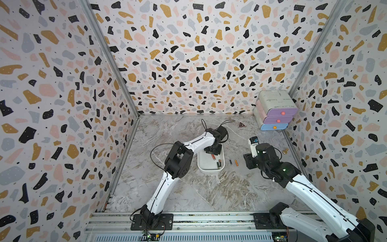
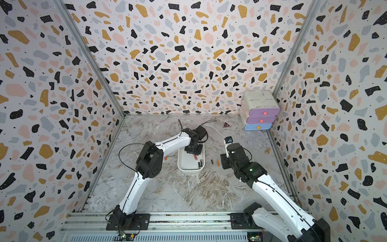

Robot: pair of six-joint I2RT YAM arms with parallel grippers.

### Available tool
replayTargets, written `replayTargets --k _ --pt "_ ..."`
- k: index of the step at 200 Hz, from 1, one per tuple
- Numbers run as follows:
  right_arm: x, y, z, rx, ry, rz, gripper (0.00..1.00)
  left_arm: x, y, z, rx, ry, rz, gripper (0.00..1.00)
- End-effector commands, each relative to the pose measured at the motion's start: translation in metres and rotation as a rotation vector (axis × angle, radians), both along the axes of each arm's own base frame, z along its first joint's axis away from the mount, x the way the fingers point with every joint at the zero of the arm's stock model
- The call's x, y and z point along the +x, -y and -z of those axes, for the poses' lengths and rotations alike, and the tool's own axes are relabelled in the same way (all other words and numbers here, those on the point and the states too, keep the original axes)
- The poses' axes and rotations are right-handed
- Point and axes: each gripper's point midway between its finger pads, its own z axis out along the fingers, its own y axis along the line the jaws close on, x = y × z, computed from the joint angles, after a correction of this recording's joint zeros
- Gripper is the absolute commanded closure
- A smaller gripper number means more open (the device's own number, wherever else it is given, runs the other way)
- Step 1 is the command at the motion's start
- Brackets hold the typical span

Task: Take the batteries out of the storage box
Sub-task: Pick up the battery from the storage box.

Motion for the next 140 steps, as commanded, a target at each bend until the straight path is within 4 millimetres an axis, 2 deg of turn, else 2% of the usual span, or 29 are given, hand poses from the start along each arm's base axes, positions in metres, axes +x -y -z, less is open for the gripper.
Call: replayTargets --k 1,21,42,81,119,140 --pt "0.004 -0.002 -0.010 0.012 0.026 -0.004 0.49 -0.020 -0.012 0.023 0.062 -0.084 0.015 0.70" --pt "0.005 -0.002 -0.012 0.007 0.031 -0.007 0.48 -0.025 -0.009 0.016 0.026 -0.100 0.019 0.69" --pt "0.006 -0.002 -0.013 0.000 0.035 -0.008 0.48 -0.030 -0.009 0.004 0.004 -0.093 0.019 0.61" --pt "0.007 -0.004 -0.010 -0.009 0.025 -0.016 0.48 -0.043 -0.015 -0.009 -0.035 -0.090 0.003 0.54" --pt "0.009 -0.005 -0.009 -0.009 0.027 -0.014 0.47 -0.060 -0.010 0.009 -0.063 -0.136 0.007 0.58" --pt "0.009 -0.003 -0.009 -0.016 0.030 -0.011 0.47 -0.062 -0.009 0.020 -0.053 -0.162 0.013 0.68"
